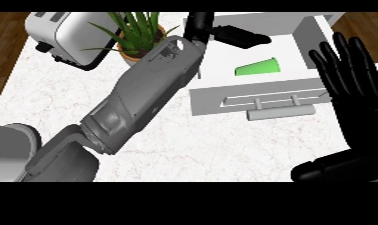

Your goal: Pick up the cup, place it into the drawer and close the drawer

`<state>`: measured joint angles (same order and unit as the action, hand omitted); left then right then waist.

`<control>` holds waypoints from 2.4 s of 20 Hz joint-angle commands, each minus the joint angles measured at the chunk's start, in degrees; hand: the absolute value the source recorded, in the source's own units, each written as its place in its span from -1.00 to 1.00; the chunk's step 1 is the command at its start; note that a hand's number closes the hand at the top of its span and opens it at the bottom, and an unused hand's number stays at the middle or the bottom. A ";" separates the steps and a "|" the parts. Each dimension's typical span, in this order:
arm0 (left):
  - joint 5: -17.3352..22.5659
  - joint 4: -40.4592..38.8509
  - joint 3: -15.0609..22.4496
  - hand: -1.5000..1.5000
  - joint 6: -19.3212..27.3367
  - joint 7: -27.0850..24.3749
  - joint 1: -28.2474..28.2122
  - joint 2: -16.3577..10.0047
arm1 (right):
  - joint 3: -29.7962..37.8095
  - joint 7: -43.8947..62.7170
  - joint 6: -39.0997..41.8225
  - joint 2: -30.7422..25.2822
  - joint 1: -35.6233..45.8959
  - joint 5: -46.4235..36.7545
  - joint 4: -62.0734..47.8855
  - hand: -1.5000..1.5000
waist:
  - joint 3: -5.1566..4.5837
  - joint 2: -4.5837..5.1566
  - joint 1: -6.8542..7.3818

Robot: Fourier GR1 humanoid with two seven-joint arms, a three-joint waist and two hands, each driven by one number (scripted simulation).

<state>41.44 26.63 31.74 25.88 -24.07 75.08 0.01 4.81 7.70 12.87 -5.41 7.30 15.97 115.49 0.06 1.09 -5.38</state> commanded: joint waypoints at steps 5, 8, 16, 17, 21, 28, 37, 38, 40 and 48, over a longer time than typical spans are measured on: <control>3.24 3.09 -5.82 -1.00 -6.55 -3.64 -2.82 -0.45 | 4.40 0.15 3.69 -2.64 -5.23 6.45 3.37 1.00 | -0.03 -0.97 4.04; 2.75 8.30 -6.19 -1.00 -3.40 -0.46 -5.45 -3.58 | 4.04 5.32 2.50 -5.69 -0.13 5.31 4.85 1.00 | -0.09 -1.36 5.54; 4.52 25.30 -8.20 -1.00 -0.42 3.33 -17.54 -10.73 | 0.35 1.80 9.00 -9.63 -4.90 -4.27 5.40 1.00 | -0.09 -1.88 7.21; 4.05 26.95 -7.88 -1.00 -0.52 4.34 -18.69 -12.18 | 1.30 1.17 9.27 -11.12 -3.06 -6.36 3.37 1.00 | -0.08 -1.74 7.28; 3.98 37.15 -7.70 -1.00 -1.05 6.22 -28.27 -17.88 | -1.81 -1.78 9.71 -10.19 -7.01 -13.32 3.11 1.00 | -0.05 -1.72 7.43; 5.34 51.76 -11.99 -1.00 -4.09 8.22 -42.96 -25.22 | -5.90 -0.84 6.35 -8.36 -3.98 -22.42 -0.36 1.00 | -0.06 -1.24 6.35; 7.65 58.78 -15.16 -1.00 -11.76 5.25 -56.67 -30.58 | -16.23 -14.05 3.28 -14.50 -2.21 -47.70 -11.70 1.00 | -0.04 -1.13 7.32; 7.45 57.67 -15.98 -1.00 -12.45 6.19 -55.23 -31.37 | -16.76 -15.75 2.20 -15.05 -1.82 -50.04 -14.49 1.00 | -0.03 -1.03 6.82; 7.77 58.55 -17.66 -1.00 -15.52 4.10 -60.11 -32.56 | -18.90 -17.24 -0.98 -13.43 -2.06 -53.57 -18.67 1.00 | -0.04 -1.02 6.83; 7.13 53.81 -23.41 -1.00 -25.73 0.89 -65.79 -32.94 | -18.74 -20.46 -7.39 -9.05 6.70 -60.25 -38.56 -1.00 | -0.06 -0.87 6.14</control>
<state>48.22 83.70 11.11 6.47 -20.67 12.64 -32.04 -13.64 -10.29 8.50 -15.17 11.85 -40.61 85.42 0.00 0.10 0.91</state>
